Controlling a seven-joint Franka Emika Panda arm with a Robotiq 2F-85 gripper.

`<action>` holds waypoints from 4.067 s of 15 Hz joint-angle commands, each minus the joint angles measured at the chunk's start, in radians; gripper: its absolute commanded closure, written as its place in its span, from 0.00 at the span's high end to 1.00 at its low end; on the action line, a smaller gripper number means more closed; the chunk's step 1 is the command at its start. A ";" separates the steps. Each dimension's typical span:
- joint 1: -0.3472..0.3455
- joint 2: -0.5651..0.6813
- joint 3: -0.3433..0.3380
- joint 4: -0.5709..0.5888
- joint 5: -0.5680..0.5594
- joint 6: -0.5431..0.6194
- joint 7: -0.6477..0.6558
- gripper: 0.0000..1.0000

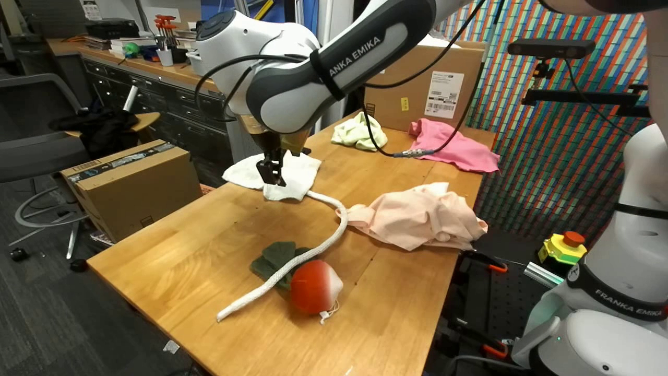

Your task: Spread out the clothes and the objects on the table

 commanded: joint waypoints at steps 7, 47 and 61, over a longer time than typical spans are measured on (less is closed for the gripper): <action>0.025 0.035 -0.056 -0.060 0.062 0.069 0.387 1.00; -0.170 -0.155 -0.025 -0.387 0.412 0.388 -0.027 1.00; -0.162 -0.122 -0.024 -0.370 0.412 0.380 -0.048 0.63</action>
